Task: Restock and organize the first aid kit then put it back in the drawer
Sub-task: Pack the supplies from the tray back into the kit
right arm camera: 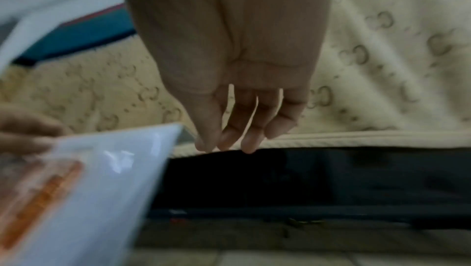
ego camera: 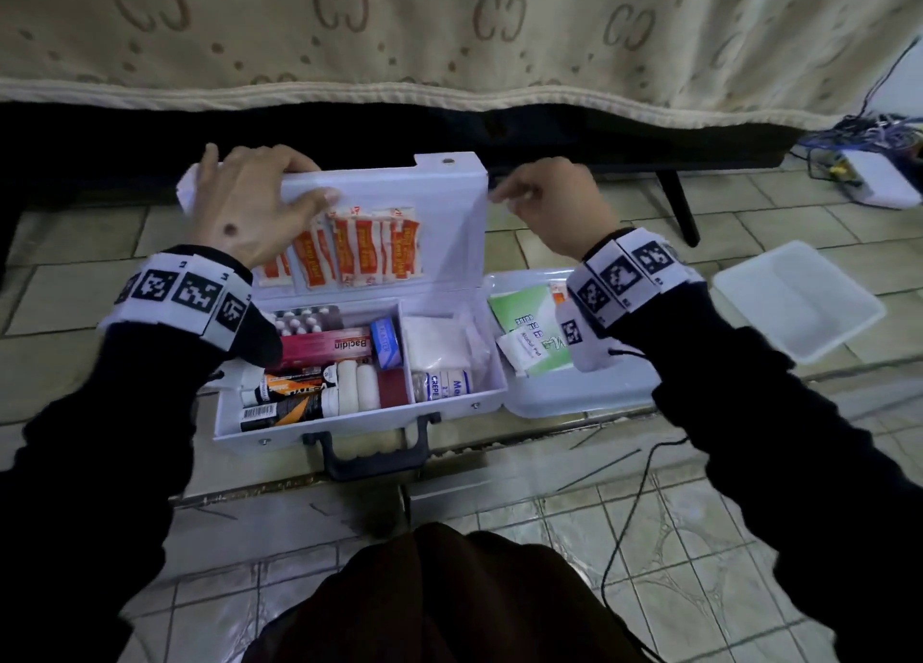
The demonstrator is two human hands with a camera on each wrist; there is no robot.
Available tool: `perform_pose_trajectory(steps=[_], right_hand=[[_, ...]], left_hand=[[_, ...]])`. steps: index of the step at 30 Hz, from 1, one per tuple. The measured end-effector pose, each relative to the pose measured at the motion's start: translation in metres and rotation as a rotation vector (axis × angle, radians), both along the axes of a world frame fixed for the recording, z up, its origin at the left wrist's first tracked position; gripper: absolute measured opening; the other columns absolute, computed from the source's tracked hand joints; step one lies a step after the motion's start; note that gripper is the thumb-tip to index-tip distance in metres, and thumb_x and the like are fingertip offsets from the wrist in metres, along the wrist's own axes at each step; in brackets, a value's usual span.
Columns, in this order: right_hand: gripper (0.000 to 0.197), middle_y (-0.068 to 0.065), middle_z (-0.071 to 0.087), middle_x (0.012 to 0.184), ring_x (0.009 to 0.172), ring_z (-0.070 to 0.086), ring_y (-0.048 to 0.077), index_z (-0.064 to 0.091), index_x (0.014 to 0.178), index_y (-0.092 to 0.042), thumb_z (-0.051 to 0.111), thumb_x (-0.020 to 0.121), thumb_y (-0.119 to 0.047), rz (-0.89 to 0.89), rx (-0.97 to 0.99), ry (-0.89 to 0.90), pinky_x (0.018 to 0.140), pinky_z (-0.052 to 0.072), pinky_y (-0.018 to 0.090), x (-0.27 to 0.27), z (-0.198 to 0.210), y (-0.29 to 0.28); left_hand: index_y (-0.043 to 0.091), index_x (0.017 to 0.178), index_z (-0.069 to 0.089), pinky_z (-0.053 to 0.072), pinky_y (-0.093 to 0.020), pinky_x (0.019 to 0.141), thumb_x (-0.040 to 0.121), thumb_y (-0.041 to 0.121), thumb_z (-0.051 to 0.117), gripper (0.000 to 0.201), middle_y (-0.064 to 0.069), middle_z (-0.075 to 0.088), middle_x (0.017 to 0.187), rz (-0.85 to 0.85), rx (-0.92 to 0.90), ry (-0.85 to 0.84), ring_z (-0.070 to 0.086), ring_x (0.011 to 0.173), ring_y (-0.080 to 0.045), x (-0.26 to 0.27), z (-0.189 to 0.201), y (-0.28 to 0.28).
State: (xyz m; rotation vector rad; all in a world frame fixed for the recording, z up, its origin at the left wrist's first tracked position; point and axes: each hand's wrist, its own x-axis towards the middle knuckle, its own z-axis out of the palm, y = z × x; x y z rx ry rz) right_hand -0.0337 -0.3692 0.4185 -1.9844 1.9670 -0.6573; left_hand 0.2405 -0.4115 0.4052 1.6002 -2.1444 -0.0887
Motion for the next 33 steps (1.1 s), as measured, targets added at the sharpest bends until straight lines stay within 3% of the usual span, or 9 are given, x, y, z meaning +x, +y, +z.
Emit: perform_pose_trajectory(steps=[3, 8, 12, 17, 20, 23, 27, 30, 33], right_hand=[[0.024, 0.011, 0.07, 0.103, 0.097, 0.064, 0.024, 0.07, 0.098, -0.008, 0.051, 0.086, 0.0, -0.171, 0.116, 0.017, 0.076, 0.041, 0.017, -0.036, -0.014, -0.001], [0.031, 0.006, 0.067, 0.109, 0.097, 0.065, 0.024, 0.069, 0.106, -0.009, 0.074, 0.076, -0.012, -0.151, 0.527, 0.323, 0.08, 0.05, 0.024, -0.065, -0.062, 0.002], [0.041, 0.011, 0.07, 0.101, 0.089, 0.067, 0.026, 0.067, 0.1, -0.004, 0.082, 0.066, -0.021, -0.185, 0.537, 0.364, 0.082, 0.057, 0.036, -0.066, -0.086, 0.005], [0.064, 0.013, 0.061, 0.115, 0.106, 0.059, 0.029, 0.054, 0.121, -0.005, 0.083, 0.064, -0.011, -0.245, 0.541, 0.215, 0.085, 0.049, 0.033, -0.069, -0.084, 0.002], [0.047, 0.013, 0.064, 0.114, 0.101, 0.061, 0.026, 0.061, 0.115, -0.005, 0.078, 0.071, -0.009, -0.236, 0.485, 0.199, 0.079, 0.05, 0.026, -0.073, -0.083, 0.003], [0.03, 0.012, 0.068, 0.106, 0.081, 0.056, 0.018, 0.066, 0.108, -0.004, 0.07, 0.08, -0.011, -0.194, 0.489, 0.211, 0.055, 0.039, 0.014, -0.076, -0.076, 0.009], [0.02, 0.014, 0.066, 0.092, 0.075, 0.054, 0.02, 0.067, 0.101, -0.001, 0.066, 0.083, -0.01, -0.19, 0.354, 0.161, 0.052, 0.037, 0.018, -0.076, -0.035, 0.013], [0.021, 0.014, 0.066, 0.085, 0.079, 0.059, 0.024, 0.068, 0.099, -0.004, 0.07, 0.078, -0.009, -0.158, 0.07, 0.072, 0.059, 0.039, 0.021, -0.056, 0.002, 0.013], [0.02, 0.0, 0.064, 0.078, 0.064, 0.056, -0.001, 0.07, 0.092, -0.012, 0.074, 0.072, -0.014, -0.022, -0.188, -0.114, 0.064, 0.041, 0.015, -0.011, 0.025, 0.009]], left_hand=[[0.01, 0.103, 0.065, 0.037, -0.053, 0.101, 0.082, 0.051, 0.058, 0.047, -0.014, 0.067, 0.108, -0.028, -0.002, 0.066, 0.057, 0.104, -0.036, 0.001, 0.003, -0.002], [0.006, 0.109, 0.062, 0.045, -0.049, 0.094, 0.084, 0.039, 0.063, 0.041, -0.017, 0.064, 0.112, -0.028, 0.024, 0.07, 0.057, 0.104, -0.037, -0.006, 0.006, -0.005], [0.013, 0.116, 0.058, 0.027, -0.052, 0.109, 0.09, 0.037, 0.056, 0.036, -0.016, 0.06, 0.12, -0.025, 0.053, -0.021, 0.051, 0.113, -0.039, -0.008, 0.005, -0.007], [0.022, 0.13, 0.051, 0.009, -0.055, 0.113, 0.095, 0.041, 0.045, 0.041, -0.017, 0.052, 0.13, -0.026, 0.08, -0.105, 0.042, 0.125, -0.037, -0.01, 0.002, 0.0], [0.021, 0.132, 0.049, 0.022, -0.049, 0.109, 0.094, 0.041, 0.045, 0.043, -0.017, 0.053, 0.129, -0.071, 0.08, -0.074, 0.043, 0.123, -0.036, -0.013, 0.003, 0.004], [0.015, 0.128, 0.053, 0.033, -0.038, 0.101, 0.095, 0.036, 0.047, 0.04, -0.012, 0.053, 0.13, -0.113, 0.115, 0.037, 0.045, 0.122, -0.03, -0.016, 0.005, 0.005], [0.015, 0.124, 0.058, 0.037, -0.03, 0.096, 0.094, 0.033, 0.051, 0.035, -0.007, 0.058, 0.127, -0.109, 0.142, 0.119, 0.051, 0.118, -0.024, -0.019, 0.013, 0.003], [0.023, 0.114, 0.056, 0.046, -0.035, 0.094, 0.09, 0.031, 0.058, 0.025, -0.001, 0.062, 0.116, -0.118, 0.185, 0.253, 0.056, 0.112, -0.017, -0.014, 0.013, 0.002], [0.024, 0.096, 0.054, 0.044, -0.032, 0.091, 0.091, 0.018, 0.055, 0.008, 0.002, 0.062, 0.11, -0.189, 0.133, 0.247, 0.055, 0.113, -0.014, -0.011, 0.007, 0.001]])
